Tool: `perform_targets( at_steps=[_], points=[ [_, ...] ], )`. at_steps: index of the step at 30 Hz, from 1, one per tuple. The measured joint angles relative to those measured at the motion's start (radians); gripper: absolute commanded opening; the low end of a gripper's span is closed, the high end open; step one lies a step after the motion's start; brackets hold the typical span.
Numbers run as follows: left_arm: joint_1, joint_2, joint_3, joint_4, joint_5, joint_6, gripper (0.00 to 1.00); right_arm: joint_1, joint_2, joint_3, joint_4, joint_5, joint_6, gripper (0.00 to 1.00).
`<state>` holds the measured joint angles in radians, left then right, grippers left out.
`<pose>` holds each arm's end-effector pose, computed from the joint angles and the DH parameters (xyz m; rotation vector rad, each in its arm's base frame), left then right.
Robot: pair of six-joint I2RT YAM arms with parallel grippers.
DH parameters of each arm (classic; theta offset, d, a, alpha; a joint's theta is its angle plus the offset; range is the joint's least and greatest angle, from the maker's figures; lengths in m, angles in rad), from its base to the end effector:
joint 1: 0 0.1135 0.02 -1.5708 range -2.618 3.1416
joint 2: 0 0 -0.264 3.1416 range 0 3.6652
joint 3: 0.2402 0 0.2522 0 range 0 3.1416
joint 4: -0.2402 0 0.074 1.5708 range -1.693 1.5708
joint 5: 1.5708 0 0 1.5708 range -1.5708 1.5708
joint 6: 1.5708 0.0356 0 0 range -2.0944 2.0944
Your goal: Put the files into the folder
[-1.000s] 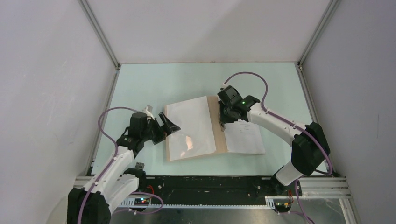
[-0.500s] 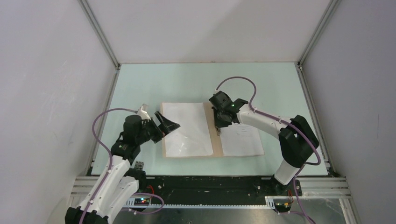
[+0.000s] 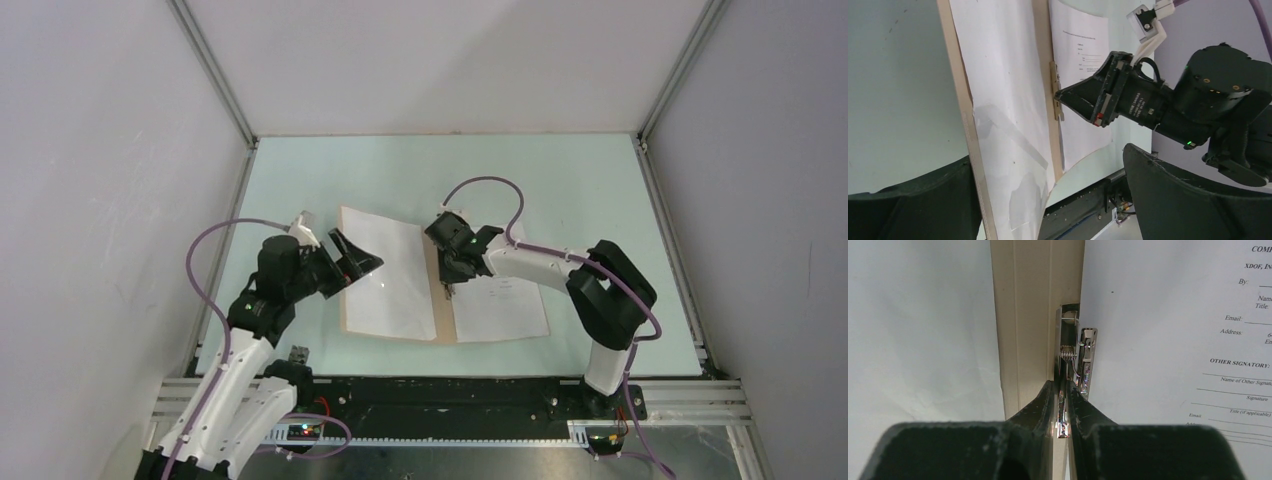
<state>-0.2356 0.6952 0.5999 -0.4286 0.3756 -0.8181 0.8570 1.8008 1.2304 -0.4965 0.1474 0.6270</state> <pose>0.1521 -0.0499 0.2654 -0.4026 2.1878 -1.0049 0.2472 0.2774 0.1931 -0.2545 2.6433 0.3174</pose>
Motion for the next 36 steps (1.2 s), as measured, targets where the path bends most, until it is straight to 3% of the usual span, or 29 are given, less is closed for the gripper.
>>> perform_targets(
  at_steps=[10,24,36],
  points=[
    [-0.154,0.002,0.084,-0.114,-0.139,0.026,0.99,0.038,0.039,0.000,0.039,0.013,0.032,0.02],
    [-0.355,0.079,0.226,-0.194,-0.327,0.023,0.98,0.051,0.039,0.005,0.086,-0.022,0.075,0.43],
    [-0.485,0.222,0.363,-0.218,-0.435,0.014,0.98,0.047,0.039,0.005,0.122,-0.089,0.127,0.44]
  ],
)
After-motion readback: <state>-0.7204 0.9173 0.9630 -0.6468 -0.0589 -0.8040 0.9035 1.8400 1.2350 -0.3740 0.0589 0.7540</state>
